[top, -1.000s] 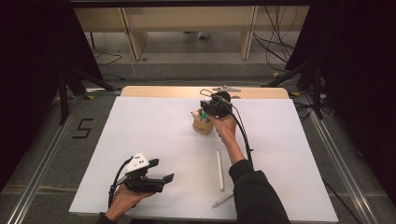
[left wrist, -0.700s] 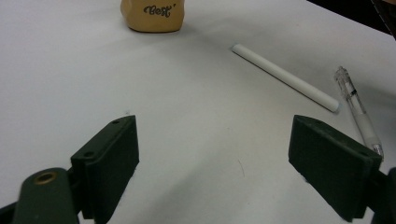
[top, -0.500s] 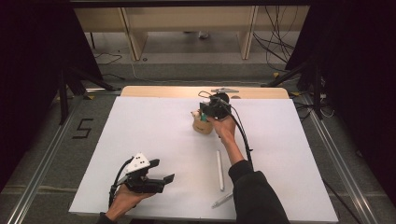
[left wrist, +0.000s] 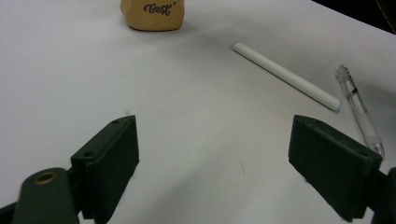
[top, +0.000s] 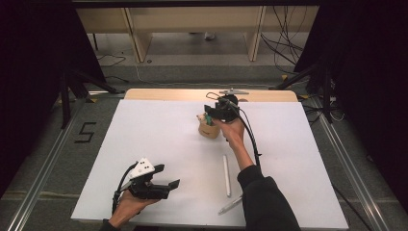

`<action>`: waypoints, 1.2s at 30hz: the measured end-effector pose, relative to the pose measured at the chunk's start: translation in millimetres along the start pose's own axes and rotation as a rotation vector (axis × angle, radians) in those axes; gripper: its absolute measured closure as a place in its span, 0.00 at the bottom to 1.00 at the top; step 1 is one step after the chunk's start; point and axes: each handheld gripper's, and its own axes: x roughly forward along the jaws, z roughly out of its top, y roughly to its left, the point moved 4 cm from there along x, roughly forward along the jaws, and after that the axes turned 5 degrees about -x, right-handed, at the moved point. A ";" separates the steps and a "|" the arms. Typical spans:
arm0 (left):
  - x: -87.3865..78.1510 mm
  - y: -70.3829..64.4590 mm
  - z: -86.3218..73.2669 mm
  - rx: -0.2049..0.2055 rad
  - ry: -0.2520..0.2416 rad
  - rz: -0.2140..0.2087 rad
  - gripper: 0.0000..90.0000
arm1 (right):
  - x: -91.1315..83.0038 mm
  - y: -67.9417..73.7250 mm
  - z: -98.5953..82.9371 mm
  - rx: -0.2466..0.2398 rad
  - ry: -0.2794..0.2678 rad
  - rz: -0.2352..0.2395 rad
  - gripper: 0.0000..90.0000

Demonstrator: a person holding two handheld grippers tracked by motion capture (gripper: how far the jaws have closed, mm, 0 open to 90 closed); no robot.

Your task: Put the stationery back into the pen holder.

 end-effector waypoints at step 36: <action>1.4 1.9 -0.6 -0.006 0.009 0.014 0.17 | -110.6 15.5 -45.2 -0.097 0.031 0.017 0.31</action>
